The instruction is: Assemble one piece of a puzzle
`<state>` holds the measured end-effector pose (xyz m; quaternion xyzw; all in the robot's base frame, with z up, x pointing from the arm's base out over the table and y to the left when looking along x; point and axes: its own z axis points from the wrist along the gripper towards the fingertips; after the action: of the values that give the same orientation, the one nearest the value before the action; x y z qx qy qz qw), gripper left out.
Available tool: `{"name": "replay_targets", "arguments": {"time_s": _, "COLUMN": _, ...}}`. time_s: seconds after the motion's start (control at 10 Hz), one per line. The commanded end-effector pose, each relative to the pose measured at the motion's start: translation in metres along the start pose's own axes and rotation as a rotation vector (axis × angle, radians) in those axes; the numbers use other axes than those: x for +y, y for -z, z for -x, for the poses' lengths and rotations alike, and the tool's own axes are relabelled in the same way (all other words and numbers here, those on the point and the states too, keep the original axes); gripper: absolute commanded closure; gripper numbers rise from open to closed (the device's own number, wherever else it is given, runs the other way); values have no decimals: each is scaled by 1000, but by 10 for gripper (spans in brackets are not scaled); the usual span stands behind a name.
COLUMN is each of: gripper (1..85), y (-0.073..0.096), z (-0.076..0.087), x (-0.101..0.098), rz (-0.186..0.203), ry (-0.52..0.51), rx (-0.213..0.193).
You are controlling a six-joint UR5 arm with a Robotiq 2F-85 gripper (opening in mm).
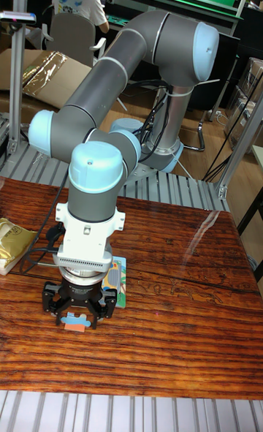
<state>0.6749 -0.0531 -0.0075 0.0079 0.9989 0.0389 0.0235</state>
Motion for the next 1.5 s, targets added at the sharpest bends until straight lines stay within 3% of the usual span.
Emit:
{"name": "replay_targets", "arguments": {"time_s": 0.0, "gripper": 187, "y": -1, "z": 1, "x": 0, "rz": 9, "ry": -5, "rx": -6}}
{"name": "replay_targets", "arguments": {"time_s": 0.6, "gripper": 213, "y": -2, "z": 3, "x": -7, "rz": 3, "ry": 4, "rx": -26}}
{"name": "replay_targets", "arguments": {"time_s": 0.9, "gripper": 250, "y": -3, "z": 3, "x": -4, "rz": -21, "ry": -14, "rx": -25}}
{"name": "replay_targets", "arguments": {"time_s": 1.2, "gripper": 257, "y": 8, "z": 1, "x": -24, "rz": -3, "ry": 22, "rx": -26}}
{"name": "replay_targets", "arguments": {"time_s": 1.4, "gripper": 397, "y": 2, "z": 5, "x": -20, "rz": -54, "ry": -38, "rx": -34}}
